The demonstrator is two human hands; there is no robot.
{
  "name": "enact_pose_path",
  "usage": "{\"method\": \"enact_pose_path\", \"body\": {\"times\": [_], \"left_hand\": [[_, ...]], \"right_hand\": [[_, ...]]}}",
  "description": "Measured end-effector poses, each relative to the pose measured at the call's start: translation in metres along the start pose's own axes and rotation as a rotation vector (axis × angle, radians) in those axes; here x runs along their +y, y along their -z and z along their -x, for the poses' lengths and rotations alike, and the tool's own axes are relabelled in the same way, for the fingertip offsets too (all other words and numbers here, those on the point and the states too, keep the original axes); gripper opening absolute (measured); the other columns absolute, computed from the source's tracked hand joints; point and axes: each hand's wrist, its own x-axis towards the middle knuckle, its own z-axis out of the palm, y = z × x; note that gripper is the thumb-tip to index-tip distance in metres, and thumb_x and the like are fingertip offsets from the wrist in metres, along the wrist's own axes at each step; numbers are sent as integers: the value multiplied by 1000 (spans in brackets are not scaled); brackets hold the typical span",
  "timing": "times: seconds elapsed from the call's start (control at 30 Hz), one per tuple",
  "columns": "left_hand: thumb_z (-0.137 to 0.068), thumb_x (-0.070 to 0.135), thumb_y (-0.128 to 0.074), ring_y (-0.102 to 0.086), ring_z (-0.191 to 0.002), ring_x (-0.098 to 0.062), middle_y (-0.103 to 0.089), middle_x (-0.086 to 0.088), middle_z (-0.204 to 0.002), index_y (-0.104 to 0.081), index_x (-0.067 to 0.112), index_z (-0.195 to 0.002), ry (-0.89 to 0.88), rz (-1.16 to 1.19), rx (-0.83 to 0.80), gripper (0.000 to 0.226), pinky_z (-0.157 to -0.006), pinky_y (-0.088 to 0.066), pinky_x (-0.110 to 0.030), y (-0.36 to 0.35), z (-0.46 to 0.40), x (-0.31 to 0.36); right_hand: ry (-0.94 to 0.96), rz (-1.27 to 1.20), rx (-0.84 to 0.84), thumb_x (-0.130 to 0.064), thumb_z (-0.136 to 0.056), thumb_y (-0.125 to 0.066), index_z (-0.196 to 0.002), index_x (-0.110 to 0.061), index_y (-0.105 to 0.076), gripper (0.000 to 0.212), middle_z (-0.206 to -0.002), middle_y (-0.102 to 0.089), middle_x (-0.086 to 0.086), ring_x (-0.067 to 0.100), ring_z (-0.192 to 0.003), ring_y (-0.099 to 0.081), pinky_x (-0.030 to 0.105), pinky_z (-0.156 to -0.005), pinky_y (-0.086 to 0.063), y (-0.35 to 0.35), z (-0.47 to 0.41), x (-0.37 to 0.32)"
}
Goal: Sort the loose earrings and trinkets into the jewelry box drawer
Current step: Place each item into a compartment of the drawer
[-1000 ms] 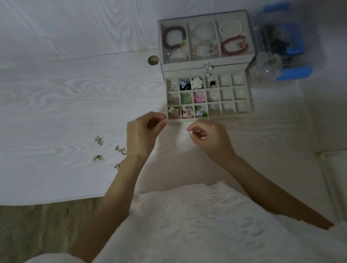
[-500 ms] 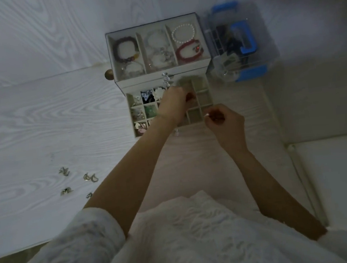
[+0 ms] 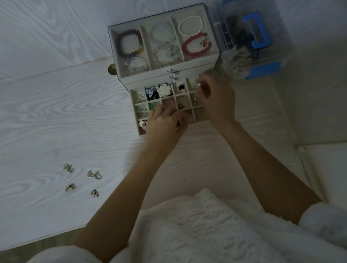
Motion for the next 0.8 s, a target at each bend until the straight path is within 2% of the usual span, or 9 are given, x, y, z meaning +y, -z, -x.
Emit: {"method": "enact_pose_path", "body": {"times": [0.03,0.1,0.17,0.33,0.47,0.6,0.7,0.8], "left_hand": [[-81,33,-55,-59,-80,-26,-70,0,-83,-71,22,-86,-23,18,-7,21,-70,-45,-33,0,4,-1],[-75,23,-66,-60,-75,-27,-71,0,-81,-73,21,-84,-70,46,-20,11,-68,-47,-32,1,9,-4],[-68,13,-76,-60,-72,-26,-71,0,-79,-74,21,-81,-69,72,-16,16,-67,-48,-30,3,11,-6],[-71,9,-74,-60,-71,-25,-71,0,-78,-75,21,-82,-61,126,-8,16,-67,-48,-29,6,9,-6],[-74,10,-72,-59,-71,-24,-71,-1,-80,-74,20,-83,-64,132,-10,14,-67,-46,-28,4,9,-8],[-74,11,-72,-61,-73,-24,-71,-1,-81,-74,19,-84,-61,121,-17,13,-67,-49,-30,3,10,-9],[-78,15,-69,-63,-81,-27,-71,-4,-90,-71,15,-92,-88,147,-20,14,-72,-52,-35,12,15,-8],[-84,21,-60,-63,-80,-20,-69,0,-89,-69,17,-95,-41,224,98,15,-66,-50,-28,30,35,-12]], "right_hand": [[25,41,3,-13,-88,-56,-96,-10,-63,11,-92,-67,8,23,-81,-60,28,-67,-43,-3,-6,0],[47,102,-4,-10,-87,-55,-98,-7,-63,13,-94,-66,13,29,-85,-60,32,-67,-43,-8,-15,1],[43,143,-39,-9,-87,-55,-99,-6,-62,14,-94,-66,16,33,-86,-60,33,-65,-43,-13,-20,2],[62,169,-122,-9,-87,-53,-97,-2,-65,17,-96,-66,19,35,-88,-61,36,-69,-45,-14,-27,3],[57,147,-146,-9,-87,-56,-106,-4,-65,22,-108,-63,16,31,-96,-59,38,-78,-47,-11,-25,4],[107,45,-49,-11,-90,-51,-96,-5,-64,15,-97,-64,12,24,-84,-60,36,-69,-49,-1,-13,3],[131,14,15,-14,-94,-49,-102,-11,-64,17,-91,-67,4,15,-77,-59,28,-64,-47,18,14,-8],[146,30,-97,-12,-92,-50,-101,-14,-65,18,-84,-68,2,16,-68,-59,30,-57,-47,27,51,-23]]}}
